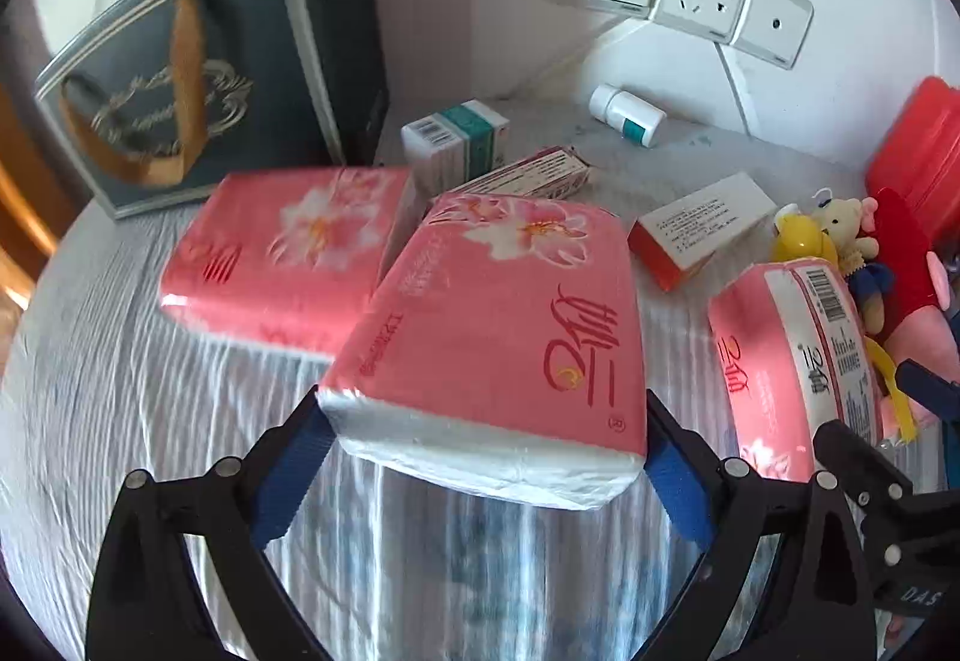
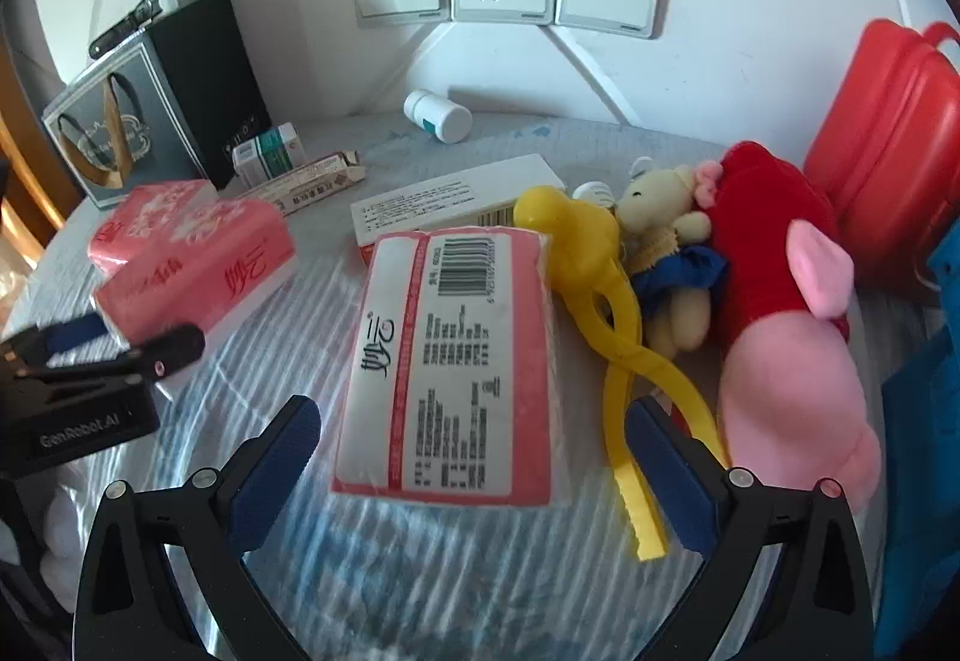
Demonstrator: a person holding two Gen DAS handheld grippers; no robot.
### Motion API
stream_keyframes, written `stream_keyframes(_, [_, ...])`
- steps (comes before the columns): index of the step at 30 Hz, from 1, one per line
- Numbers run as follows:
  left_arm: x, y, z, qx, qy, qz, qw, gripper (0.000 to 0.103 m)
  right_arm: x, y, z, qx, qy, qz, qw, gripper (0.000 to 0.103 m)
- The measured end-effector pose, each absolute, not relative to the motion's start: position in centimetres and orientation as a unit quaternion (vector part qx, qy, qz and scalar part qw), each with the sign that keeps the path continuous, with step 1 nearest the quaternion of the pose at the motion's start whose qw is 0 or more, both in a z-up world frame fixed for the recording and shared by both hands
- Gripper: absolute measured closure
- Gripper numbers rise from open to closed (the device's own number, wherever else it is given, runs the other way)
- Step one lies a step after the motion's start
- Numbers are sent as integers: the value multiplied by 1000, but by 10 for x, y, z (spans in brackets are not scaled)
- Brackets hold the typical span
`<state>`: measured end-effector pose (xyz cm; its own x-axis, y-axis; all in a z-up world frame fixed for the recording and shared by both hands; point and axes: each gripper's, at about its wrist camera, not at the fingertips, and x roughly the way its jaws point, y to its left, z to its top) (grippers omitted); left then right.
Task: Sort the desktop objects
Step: 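Grasp a pink tissue pack with the left gripper while the right gripper grasps another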
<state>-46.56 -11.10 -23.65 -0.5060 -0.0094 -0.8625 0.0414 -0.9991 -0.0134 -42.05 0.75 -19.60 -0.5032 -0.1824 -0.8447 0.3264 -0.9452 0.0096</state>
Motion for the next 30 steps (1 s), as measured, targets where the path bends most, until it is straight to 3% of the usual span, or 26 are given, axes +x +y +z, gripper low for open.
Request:
stream_keyframes(7, [-499, -100, -252, 539, -16, -842, 5, 6, -448, -4, -209, 519, 100, -837, 141, 0])
stream_keyframes(9, [-495, -101, -256, 543, -17, -840, 5, 11, -452, -7, -216, 532, 99, -827, 150, 0])
stream_keyframes(10, [-490, -102, -254, 542, -16, -840, 3, 11, -452, -9, -220, 539, 101, -821, 156, 3])
stream_keyframes(11, [-485, -103, -254, 545, -14, -838, 2, 11, -450, -10, -223, 543, 105, -818, 158, 16])
stream_keyframes(12, [-477, -104, -253, 546, -13, -838, -1, 12, -445, -10, -224, 544, 108, -817, 159, 20])
stream_keyframes(15, [-443, -109, -252, 551, -12, -835, 0, 12, -427, -8, -223, 545, 115, -814, 164, 21])
stream_keyframes(25, [-285, -109, -254, 589, -1, -808, -8, 12, -300, 17, -222, 580, 147, -775, 205, 19])
stream_keyframes(28, [-262, -110, -250, 599, -2, -801, -3, 12, -272, 29, -222, 593, 129, -767, 210, 11])
stream_keyframes(30, [-256, -116, -246, 606, 1, -795, 6, 12, -265, 35, -219, 596, 118, -766, 211, 0])
